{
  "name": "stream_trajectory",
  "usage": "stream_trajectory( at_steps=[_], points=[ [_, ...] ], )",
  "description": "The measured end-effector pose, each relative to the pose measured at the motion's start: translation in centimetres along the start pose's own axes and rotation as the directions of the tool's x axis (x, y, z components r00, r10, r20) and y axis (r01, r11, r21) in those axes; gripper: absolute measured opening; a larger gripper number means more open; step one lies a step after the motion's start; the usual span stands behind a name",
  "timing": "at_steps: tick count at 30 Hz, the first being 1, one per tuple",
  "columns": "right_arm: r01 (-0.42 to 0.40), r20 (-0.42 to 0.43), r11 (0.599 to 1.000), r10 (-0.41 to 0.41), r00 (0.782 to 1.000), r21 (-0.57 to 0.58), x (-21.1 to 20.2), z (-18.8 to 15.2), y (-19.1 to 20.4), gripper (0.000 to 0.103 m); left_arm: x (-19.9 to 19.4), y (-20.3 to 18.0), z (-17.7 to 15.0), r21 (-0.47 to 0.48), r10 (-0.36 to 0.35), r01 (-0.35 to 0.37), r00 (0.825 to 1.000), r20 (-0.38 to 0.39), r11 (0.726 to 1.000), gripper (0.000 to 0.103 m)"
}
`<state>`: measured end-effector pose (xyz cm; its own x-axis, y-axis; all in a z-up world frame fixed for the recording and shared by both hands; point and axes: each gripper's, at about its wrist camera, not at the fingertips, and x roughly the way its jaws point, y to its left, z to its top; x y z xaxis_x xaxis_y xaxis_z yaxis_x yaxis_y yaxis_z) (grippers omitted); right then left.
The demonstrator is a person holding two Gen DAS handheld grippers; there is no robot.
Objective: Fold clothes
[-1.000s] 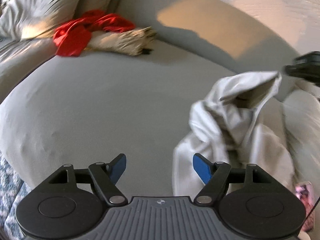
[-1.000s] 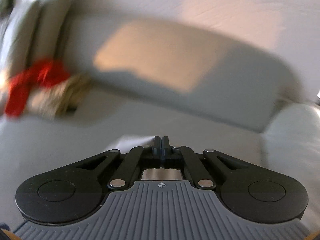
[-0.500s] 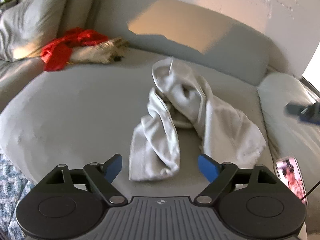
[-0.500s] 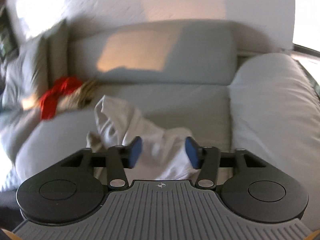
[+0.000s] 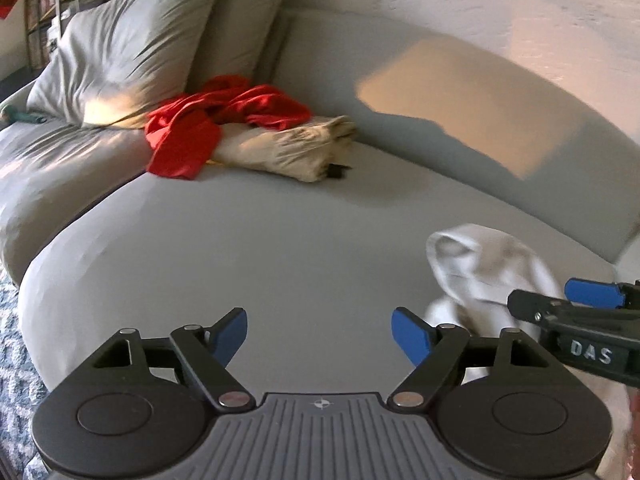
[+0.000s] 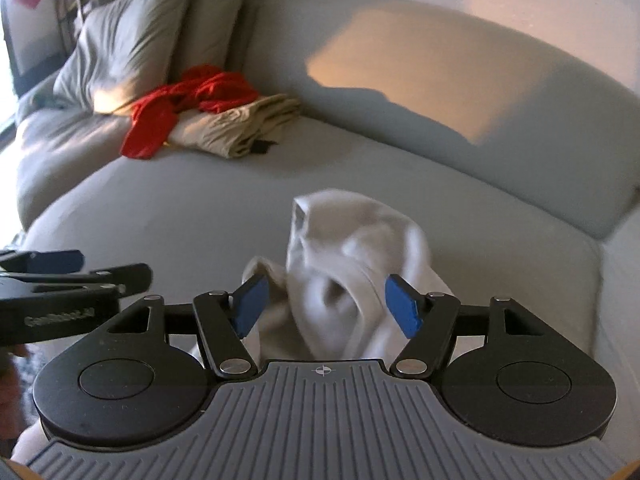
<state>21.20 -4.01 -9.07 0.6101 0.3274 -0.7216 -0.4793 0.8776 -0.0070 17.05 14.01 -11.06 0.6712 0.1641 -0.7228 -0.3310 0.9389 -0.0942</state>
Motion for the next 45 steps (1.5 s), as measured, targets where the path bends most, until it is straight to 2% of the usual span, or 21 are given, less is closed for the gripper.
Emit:
stream_trajectory(
  at_steps=[6, 10, 12, 13, 15, 18, 21, 23, 24, 27, 28, 29, 30, 33, 35, 36, 39, 42, 43, 44, 45],
  points=[
    [0.072, -0.047, 0.997, -0.074, 0.996, -0.043, 8.3, 2.6, 1.7, 0.071, 3.1, 1.9, -0.3, -0.053, 0.005, -0.008, 0.998, -0.063, 0.999, 0.078],
    [0.213, -0.099, 0.971, -0.224, 0.97, -0.113, 12.7, 3.5, 2.4, 0.071, 3.4, 1.8, -1.3, -0.047, -0.021, 0.017, 0.995, -0.1, 0.999, 0.079],
    [0.261, -0.125, 0.957, -0.276, 0.953, -0.126, 13.6, 3.8, 2.1, 0.041, 3.2, 1.6, -1.8, -0.045, -0.033, 0.028, 0.993, -0.112, 0.999, 0.079],
    [0.268, -0.142, 0.957, -0.283, 0.949, -0.114, 13.6, 4.0, 1.6, 0.001, 3.0, 1.6, -1.9, -0.043, -0.039, 0.034, 0.992, -0.116, 0.998, 0.079],
    [0.287, -0.163, 0.953, -0.299, 0.94, -0.093, 13.4, 4.4, 0.8, 0.002, 2.2, 1.6, -2.2, -0.039, -0.054, 0.049, 0.991, -0.12, 0.998, 0.079],
    [0.346, -0.035, 0.936, -0.349, 0.936, -0.066, 9.4, 5.3, -0.4, 0.001, 0.0, 1.7, -2.0, -0.022, -0.067, 0.066, 0.994, -0.09, 0.998, 0.079],
    [0.356, 0.171, 0.931, -0.365, 0.915, 0.081, 1.5, 9.2, -2.7, 0.0, -3.4, 2.1, -0.7, -0.022, -0.07, 0.07, 0.998, -0.01, 0.997, 0.078],
    [0.314, 0.341, 0.92, -0.38, 0.86, 0.233, -6.6, 12.4, -4.4, 0.0, -6.2, 2.5, 0.4, -0.03, -0.077, 0.079, 0.995, 0.063, 0.996, 0.078],
    [0.289, 0.419, 0.907, -0.401, 0.814, 0.308, -11.1, 12.8, -5.2, 0.0, -7.7, 2.7, 0.9, -0.028, -0.082, 0.085, 0.992, 0.097, 0.996, 0.079],
    [0.158, 0.601, 0.845, -0.482, 0.638, 0.511, -24.5, 13.4, -7.8, 0.001, -12.2, 3.0, 1.6, 0.016, -0.113, 0.112, 0.975, 0.189, 0.994, 0.08],
    [0.093, 0.613, 0.81, -0.508, 0.605, 0.579, -28.4, 11.9, -8.8, 0.001, -13.5, 2.9, 1.5, 0.036, -0.126, 0.121, 0.969, 0.211, 0.992, 0.081],
    [0.043, 0.609, 0.777, -0.525, 0.595, 0.628, -31.1, 10.1, -9.8, 0.001, -14.6, 2.8, 1.2, 0.056, -0.141, 0.132, 0.964, 0.225, 0.99, 0.082],
    [-0.004, 0.593, 0.744, -0.53, 0.607, 0.669, -33.2, 7.9, -10.8, 0.001, -15.7, 2.7, 0.9, 0.077, -0.156, 0.142, 0.959, 0.238, 0.987, 0.082],
    [-0.087, 0.469, 0.664, -0.421, 0.776, 0.742, -34.8, -0.5, -13.7, 0.001, -17.8, 1.9, -0.9, 0.148, -0.201, 0.171, 0.956, 0.214, 0.974, 0.082],
    [-0.095, 0.35, 0.658, -0.268, 0.898, 0.747, -32.5, -5.9, -13.6, 0.001, -18.2, 1.2, -2.5, 0.2, -0.22, 0.186, 0.962, 0.163, 0.962, 0.082],
    [-0.096, 0.29, 0.66, -0.191, 0.938, 0.745, -31.2, -8.6, -13.1, 0.001, -18.2, 0.8, -3.4, 0.221, -0.218, 0.185, 0.967, 0.136, 0.958, 0.082],
    [-0.07, 0.143, 0.701, -0.046, 0.989, 0.709, -27.6, -15.2, -9.9, 0.0, -17.6, -0.3, -5.9, 0.254, -0.2, 0.183, 0.979, 0.044, 0.95, 0.082],
    [-0.045, 0.007, 0.719, 0.055, 0.998, 0.693, -23.5, -19.4, -7.4, 0.0, -16.7, -1.4, -8.1, 0.251, -0.193, 0.201, 0.98, -0.057, 0.947, 0.082],
    [-0.034, -0.022, 0.734, 0.066, 0.998, 0.679, -22.6, -20.0, -6.8, 0.002, -16.4, -1.9, -8.5, 0.262, -0.188, 0.2, 0.979, -0.074, 0.944, 0.082],
    [-0.029, -0.032, 0.759, 0.065, 0.997, 0.65, -22.1, -20.0, -6.5, 0.011, -16.2, -2.4, -9.0, 0.275, -0.183, 0.2, 0.979, -0.085, 0.94, 0.082],
    [-0.024, -0.042, 0.784, 0.065, 0.997, 0.62, -21.5, -20.0, -6.1, 0.012, -15.9, -2.9, -9.3, 0.285, -0.181, 0.2, 0.979, -0.094, 0.937, 0.082]
  ],
)
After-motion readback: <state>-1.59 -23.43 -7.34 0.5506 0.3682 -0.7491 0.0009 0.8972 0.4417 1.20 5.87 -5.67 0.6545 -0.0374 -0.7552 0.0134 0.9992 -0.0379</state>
